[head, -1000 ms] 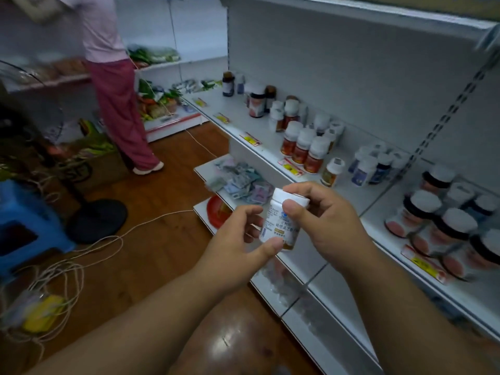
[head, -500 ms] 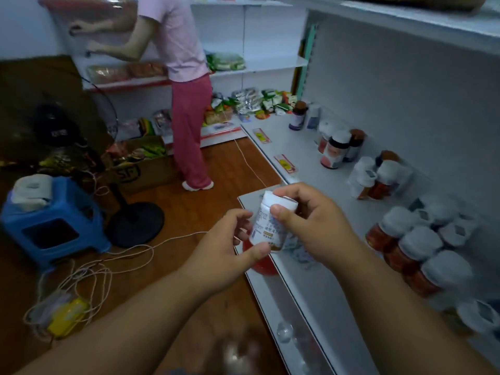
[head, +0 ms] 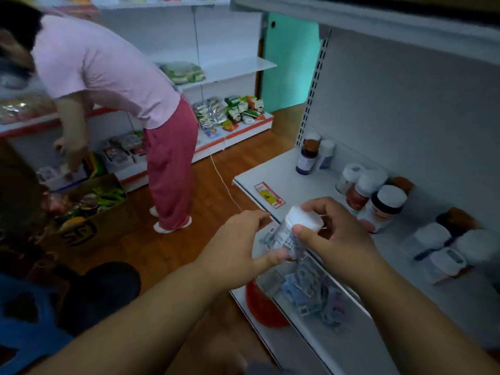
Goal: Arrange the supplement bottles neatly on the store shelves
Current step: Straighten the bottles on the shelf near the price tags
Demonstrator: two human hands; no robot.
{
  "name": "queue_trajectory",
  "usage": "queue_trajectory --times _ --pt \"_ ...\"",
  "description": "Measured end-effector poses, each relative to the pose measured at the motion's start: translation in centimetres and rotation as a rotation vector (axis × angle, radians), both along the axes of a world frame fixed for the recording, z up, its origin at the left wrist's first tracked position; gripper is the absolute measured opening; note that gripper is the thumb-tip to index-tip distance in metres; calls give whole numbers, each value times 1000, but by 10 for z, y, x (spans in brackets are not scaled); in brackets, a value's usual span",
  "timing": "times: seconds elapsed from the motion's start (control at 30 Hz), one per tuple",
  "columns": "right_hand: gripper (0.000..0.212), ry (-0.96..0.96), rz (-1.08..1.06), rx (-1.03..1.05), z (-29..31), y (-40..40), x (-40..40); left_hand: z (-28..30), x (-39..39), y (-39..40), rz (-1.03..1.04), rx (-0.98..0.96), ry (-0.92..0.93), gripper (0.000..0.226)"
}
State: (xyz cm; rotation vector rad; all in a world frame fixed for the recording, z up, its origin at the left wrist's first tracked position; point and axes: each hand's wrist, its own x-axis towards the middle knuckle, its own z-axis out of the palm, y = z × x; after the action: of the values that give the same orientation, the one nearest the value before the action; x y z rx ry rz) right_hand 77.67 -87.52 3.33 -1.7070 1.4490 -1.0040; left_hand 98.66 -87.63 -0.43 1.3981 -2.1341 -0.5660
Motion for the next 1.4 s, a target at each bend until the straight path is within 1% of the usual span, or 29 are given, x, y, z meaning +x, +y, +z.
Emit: queue_trajectory --times 0.07,0.17,0.27,0.37,0.43,0.5,0.6,0.7,0.83,0.93,1.0,1.07,1.17,1.23,1.3,1.4 --pt "38 54 -68 -27 -4 -29 -6 -7 -8 -44 -60 -9 -75 87" --pt "33 95 -108 -56 -15 -76 -7 -25 -16 -100 -70 -60 -202 90" --pt "35 240 -147 -69 -25 -119 6 -37 -14 -140 -87 -120 -309 93" --pt "35 330 -183 -113 -35 -157 23 -40 -8 -188 -103 -86 -423 104" --pt "36 373 -188 -100 -46 -178 34 -43 -5 -214 -117 -102 -434 107" --pt "38 381 -197 -48 -59 -190 44 -50 -2 -235 -208 -144 -421 105" --pt "47 384 -216 -14 -73 -198 53 -64 3 -262 -379 -174 -438 97" --pt "50 413 -271 16 -75 -203 59 -73 6 -277 -443 -233 -469 95" --pt "50 480 -376 35 -75 -206 72 -80 11 -289 -483 -283 -409 86" --pt "52 517 -402 47 -71 -203 80 -81 14 -292 -524 -269 -363 82" --pt "57 537 -421 61 -67 -198 84 -78 18 -291 -539 -229 -322 82" --pt "64 538 -497 63 -61 -189 90 -72 24 -290 -537 -211 -286 83" --pt "64 546 -642 -44 -53 -172 99 -53 35 -285 -516 -219 -137 76" --pt "61 536 -709 -65 -48 -158 104 -34 40 -280 -527 -307 21 67" --pt "57 519 -778 -87 -41 -141 106 -16 37 -269 -582 -379 158 60" --pt "50 515 -881 -158 -26 -106 104 -1 24 -240 -701 -383 224 55"
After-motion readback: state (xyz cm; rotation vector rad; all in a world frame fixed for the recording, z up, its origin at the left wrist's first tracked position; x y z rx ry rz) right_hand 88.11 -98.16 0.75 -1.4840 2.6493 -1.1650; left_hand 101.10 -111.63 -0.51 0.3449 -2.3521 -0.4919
